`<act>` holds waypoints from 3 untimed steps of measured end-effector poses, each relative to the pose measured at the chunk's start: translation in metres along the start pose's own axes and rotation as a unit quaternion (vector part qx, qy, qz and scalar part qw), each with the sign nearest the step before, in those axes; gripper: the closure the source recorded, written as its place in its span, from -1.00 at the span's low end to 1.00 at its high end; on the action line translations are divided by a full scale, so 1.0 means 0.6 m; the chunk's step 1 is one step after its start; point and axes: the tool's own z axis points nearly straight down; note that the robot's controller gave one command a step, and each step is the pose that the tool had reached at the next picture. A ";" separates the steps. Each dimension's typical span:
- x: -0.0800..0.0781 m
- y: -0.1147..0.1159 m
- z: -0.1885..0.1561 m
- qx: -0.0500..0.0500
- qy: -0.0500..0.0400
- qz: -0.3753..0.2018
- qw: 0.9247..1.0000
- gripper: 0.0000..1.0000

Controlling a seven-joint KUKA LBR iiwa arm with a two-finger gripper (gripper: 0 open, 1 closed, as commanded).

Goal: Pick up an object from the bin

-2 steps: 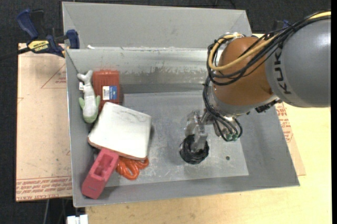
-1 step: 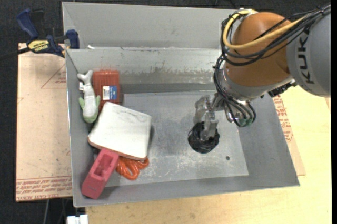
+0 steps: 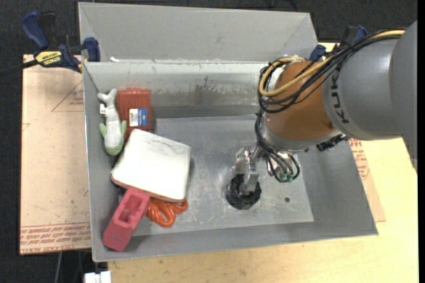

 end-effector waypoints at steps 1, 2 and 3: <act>0.000 0.000 0.000 0.000 0.000 0.000 1.000 1.00; 0.002 -0.002 -0.176 0.000 0.001 -0.008 1.000 1.00; -0.007 -0.031 -0.040 -0.001 -0.002 0.014 1.000 1.00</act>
Offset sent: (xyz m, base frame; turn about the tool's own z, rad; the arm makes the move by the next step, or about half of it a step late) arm -0.0013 -0.0034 0.1621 -0.0237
